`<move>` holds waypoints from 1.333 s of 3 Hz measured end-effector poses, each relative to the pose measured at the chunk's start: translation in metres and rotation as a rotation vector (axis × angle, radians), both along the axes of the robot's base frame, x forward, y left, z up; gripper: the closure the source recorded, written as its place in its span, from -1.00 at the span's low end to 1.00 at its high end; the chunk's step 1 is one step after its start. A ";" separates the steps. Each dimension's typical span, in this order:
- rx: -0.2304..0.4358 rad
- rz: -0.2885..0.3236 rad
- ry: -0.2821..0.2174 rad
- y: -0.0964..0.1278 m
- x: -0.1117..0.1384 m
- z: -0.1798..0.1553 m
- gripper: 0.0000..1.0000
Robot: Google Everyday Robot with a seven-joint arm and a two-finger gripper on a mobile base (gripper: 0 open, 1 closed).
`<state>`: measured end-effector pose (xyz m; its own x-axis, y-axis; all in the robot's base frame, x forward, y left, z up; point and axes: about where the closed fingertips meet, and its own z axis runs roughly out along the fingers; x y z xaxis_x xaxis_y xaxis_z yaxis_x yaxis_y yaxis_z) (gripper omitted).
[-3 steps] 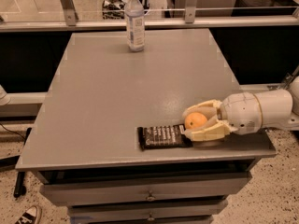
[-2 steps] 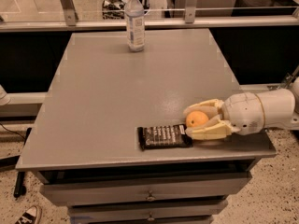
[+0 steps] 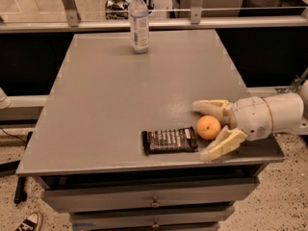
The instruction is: Move orange near rxbar chocolate
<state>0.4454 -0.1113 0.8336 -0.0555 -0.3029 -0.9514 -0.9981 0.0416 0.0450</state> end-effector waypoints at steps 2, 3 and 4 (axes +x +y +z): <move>-0.031 -0.024 -0.012 -0.018 0.007 0.007 -1.00; -0.096 -0.058 -0.047 -0.058 0.023 0.019 -1.00; -0.176 -0.133 -0.116 -0.110 0.050 0.048 -1.00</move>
Offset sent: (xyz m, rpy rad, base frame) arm 0.0169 -0.0499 0.0161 -0.0775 -0.0308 -0.0695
